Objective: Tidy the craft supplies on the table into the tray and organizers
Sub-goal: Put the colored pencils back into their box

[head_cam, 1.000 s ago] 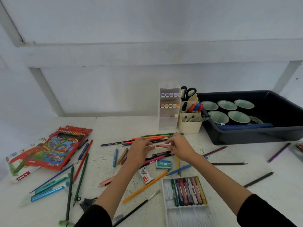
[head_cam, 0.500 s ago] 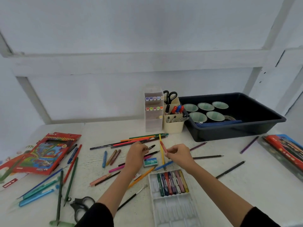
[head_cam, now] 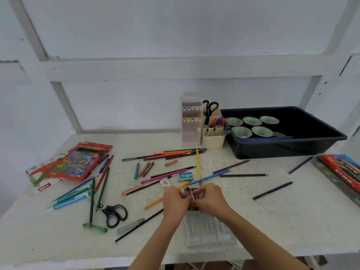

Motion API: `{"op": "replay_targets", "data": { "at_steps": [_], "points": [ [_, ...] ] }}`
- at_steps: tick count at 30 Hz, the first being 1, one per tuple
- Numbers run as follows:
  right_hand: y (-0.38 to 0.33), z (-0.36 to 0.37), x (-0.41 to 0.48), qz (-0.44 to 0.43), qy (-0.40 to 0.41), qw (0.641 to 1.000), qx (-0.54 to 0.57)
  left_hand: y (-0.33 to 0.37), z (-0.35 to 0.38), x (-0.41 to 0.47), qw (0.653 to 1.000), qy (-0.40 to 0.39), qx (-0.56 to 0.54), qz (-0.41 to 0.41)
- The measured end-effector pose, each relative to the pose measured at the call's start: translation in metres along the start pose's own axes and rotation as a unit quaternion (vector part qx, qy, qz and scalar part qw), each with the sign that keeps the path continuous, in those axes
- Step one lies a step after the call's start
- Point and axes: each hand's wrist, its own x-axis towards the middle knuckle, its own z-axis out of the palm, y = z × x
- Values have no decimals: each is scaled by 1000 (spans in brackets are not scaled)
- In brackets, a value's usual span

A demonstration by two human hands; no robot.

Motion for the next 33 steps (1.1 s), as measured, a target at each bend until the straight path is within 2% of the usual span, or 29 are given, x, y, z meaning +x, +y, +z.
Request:
{"op": "replay_targets", "data": {
  "at_steps": [5,10,16,19,27,33],
  "points": [
    [3,6,-5,-60,-1,997,-46,-6,1,-11,999,35,-16,8],
    [6,10,-7,-89,-50,987,-123,-8,5,-13,998,54,-13,3],
    [7,-1,0,-101,-119,981,-113,-12,6,-15,997,66,-31,1],
    [10,-3,4,-101,-119,983,-100,-17,5,-15,995,54,-74,-26],
    [15,6,15,-100,-85,978,-162,-20,-5,-4,989,-14,-122,-77],
    [1,14,19,-115,-102,939,-306,-20,-6,1,993,-33,-103,-57]
  ]
}}
